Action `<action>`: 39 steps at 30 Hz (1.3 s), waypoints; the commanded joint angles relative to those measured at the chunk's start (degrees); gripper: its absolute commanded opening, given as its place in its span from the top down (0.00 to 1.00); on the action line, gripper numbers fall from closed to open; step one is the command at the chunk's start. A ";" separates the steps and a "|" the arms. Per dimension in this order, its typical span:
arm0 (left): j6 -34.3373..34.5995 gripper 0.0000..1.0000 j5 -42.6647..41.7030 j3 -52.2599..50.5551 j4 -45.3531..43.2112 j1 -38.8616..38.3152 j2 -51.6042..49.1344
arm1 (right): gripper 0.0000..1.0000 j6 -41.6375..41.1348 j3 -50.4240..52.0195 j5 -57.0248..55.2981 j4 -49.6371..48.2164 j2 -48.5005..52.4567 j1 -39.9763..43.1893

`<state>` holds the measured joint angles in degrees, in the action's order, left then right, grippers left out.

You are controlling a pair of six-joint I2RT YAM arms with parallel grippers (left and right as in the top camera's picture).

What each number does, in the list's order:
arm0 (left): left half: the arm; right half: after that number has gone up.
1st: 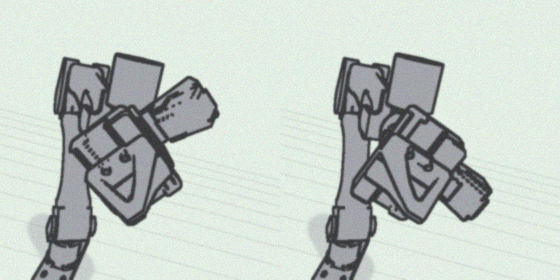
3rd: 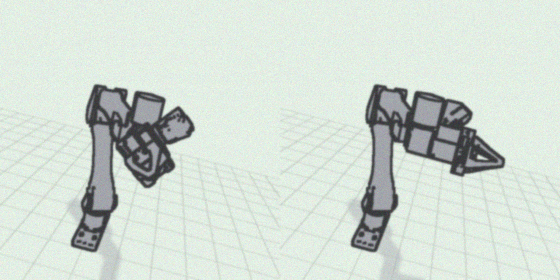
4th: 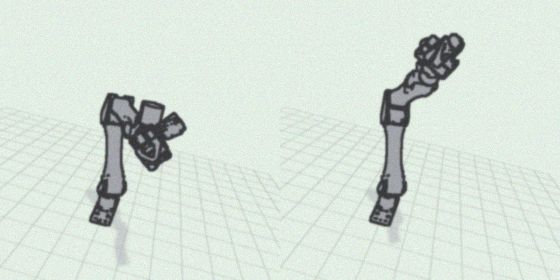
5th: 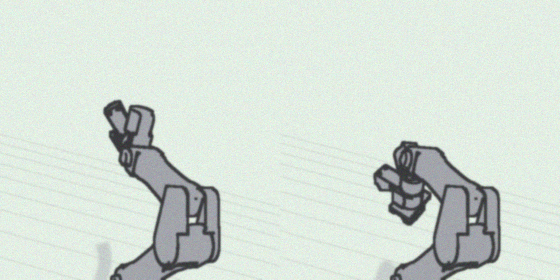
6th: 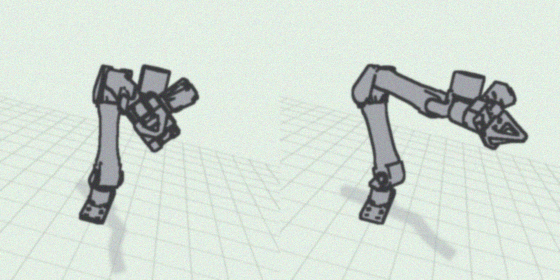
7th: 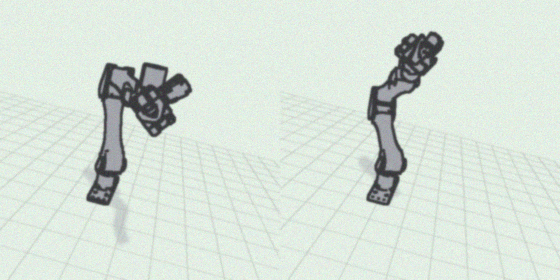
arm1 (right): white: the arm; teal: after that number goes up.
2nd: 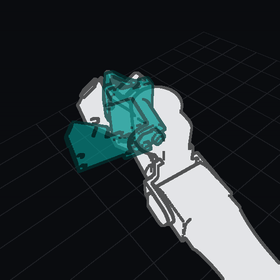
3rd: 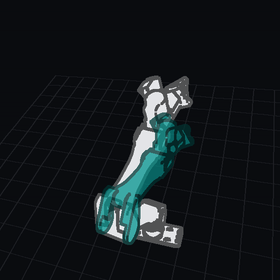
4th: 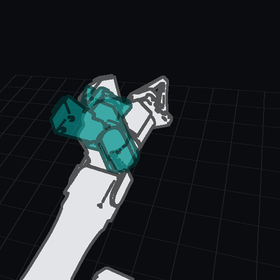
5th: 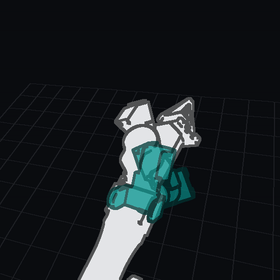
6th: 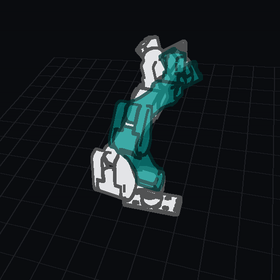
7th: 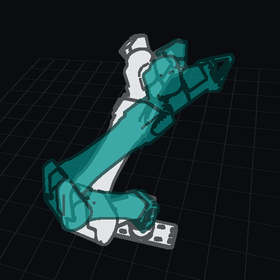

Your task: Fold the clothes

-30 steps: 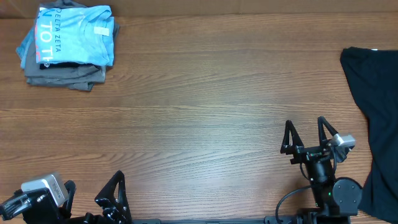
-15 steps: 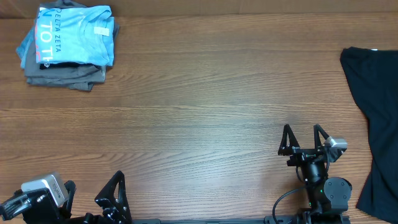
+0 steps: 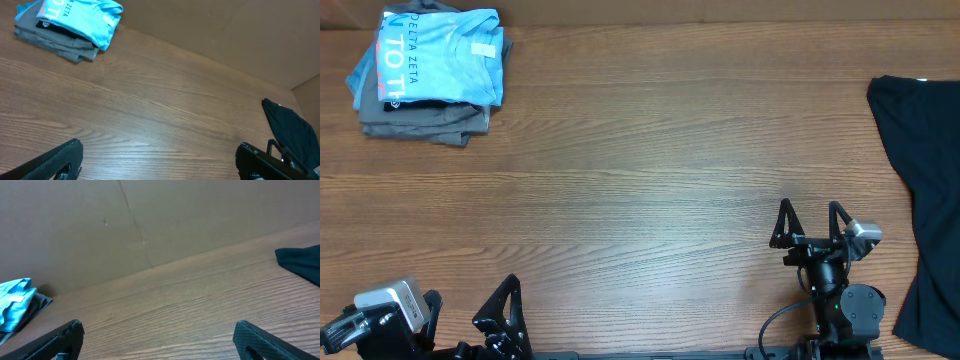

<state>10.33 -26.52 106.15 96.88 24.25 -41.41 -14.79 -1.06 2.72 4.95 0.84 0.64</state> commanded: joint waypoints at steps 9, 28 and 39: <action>-2.64 0.00 1.51 0.02 -2.40 -0.15 0.02 | 0.00 -0.24 0.61 -0.55 -0.33 -0.68 -0.31; 7.72 0.00 23.26 -80.04 -79.32 -23.28 32.72 | 0.00 -0.22 0.61 -0.55 -0.33 -0.68 -0.31; 12.00 0.00 35.98 -100.37 -91.84 -24.35 41.24 | 0.00 -0.22 0.61 -0.55 -0.33 -0.68 -0.31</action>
<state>20.69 4.01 8.62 7.90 0.34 -2.04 -14.79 -1.06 2.55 5.04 0.84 0.64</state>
